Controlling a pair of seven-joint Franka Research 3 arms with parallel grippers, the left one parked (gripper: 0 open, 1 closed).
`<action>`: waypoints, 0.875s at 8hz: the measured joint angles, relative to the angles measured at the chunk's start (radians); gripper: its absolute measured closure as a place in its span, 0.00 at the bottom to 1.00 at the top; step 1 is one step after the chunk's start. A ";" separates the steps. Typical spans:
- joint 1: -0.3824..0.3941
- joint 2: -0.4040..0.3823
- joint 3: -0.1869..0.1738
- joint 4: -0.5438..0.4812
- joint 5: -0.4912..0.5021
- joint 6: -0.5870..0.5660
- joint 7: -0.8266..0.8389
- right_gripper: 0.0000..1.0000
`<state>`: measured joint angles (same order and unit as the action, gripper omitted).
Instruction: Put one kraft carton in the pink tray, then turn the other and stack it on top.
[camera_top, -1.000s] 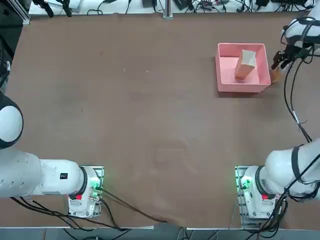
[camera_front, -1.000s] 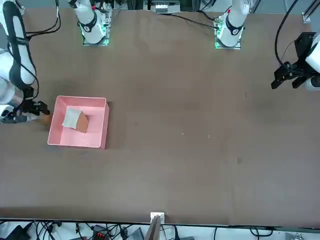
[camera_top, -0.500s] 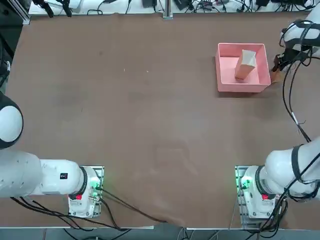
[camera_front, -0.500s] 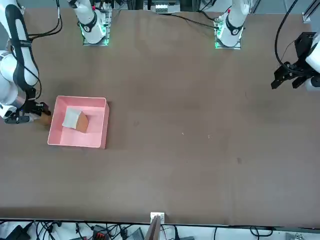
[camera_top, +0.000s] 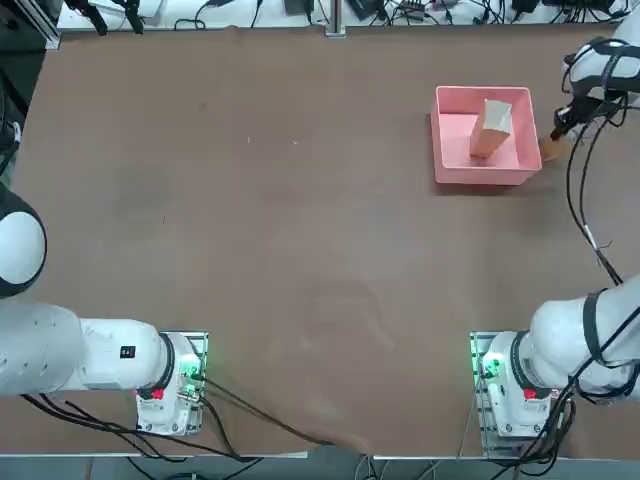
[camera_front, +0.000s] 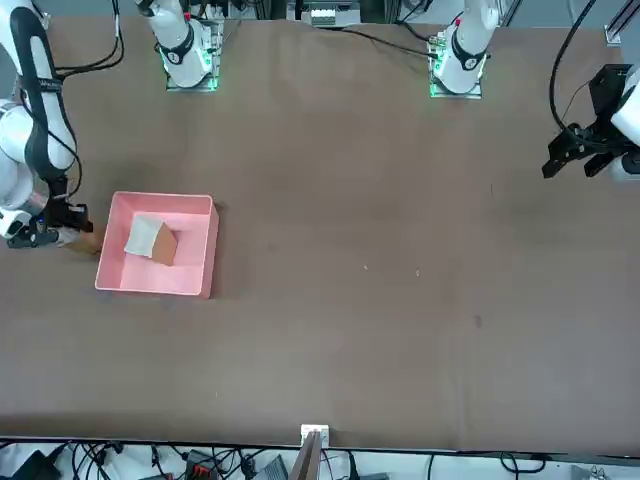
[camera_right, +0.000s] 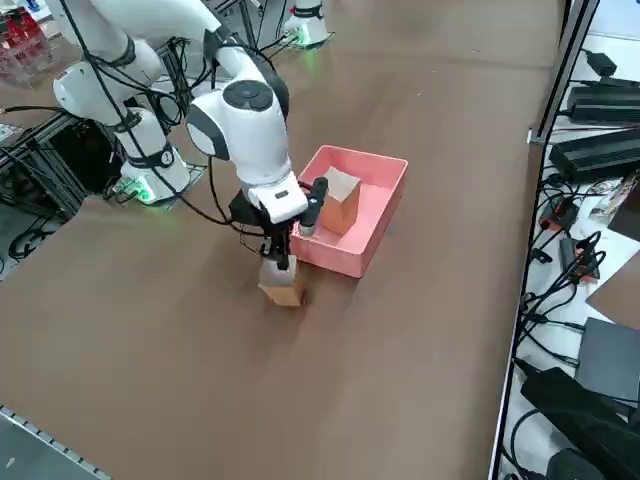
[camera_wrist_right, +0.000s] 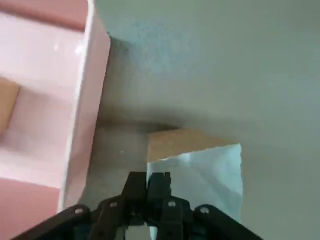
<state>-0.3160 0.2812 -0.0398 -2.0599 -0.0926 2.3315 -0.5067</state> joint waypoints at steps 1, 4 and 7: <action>0.003 -0.015 0.004 0.037 -0.030 -0.069 -0.005 0.99; 0.077 -0.055 0.025 0.269 -0.036 -0.440 0.057 0.99; 0.232 -0.065 0.032 0.393 -0.036 -0.612 0.325 0.99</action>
<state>-0.0838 0.2165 -0.0083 -1.6670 -0.1282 1.7194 -0.1813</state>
